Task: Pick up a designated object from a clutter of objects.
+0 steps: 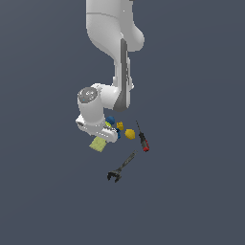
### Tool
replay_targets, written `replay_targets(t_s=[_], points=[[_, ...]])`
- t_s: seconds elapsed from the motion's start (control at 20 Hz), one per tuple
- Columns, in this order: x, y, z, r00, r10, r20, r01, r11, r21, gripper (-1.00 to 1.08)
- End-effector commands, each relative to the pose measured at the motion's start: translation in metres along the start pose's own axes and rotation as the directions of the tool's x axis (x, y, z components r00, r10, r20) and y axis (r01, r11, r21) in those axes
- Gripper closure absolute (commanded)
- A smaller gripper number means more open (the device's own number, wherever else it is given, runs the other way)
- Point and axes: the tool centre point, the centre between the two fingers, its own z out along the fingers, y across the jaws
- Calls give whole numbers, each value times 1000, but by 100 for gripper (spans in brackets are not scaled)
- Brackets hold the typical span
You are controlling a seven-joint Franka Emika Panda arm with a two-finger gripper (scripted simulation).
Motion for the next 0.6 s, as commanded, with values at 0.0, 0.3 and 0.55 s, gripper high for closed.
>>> replay_targets(t_s=[0.0, 0.3, 0.55], points=[[-1, 0, 11, 1000, 0, 1, 0, 1000, 0, -92], [-1, 1, 34, 1000, 1, 0, -1, 1000, 0, -92], [-1, 1, 38, 1000, 1, 0, -1, 1000, 0, 108]])
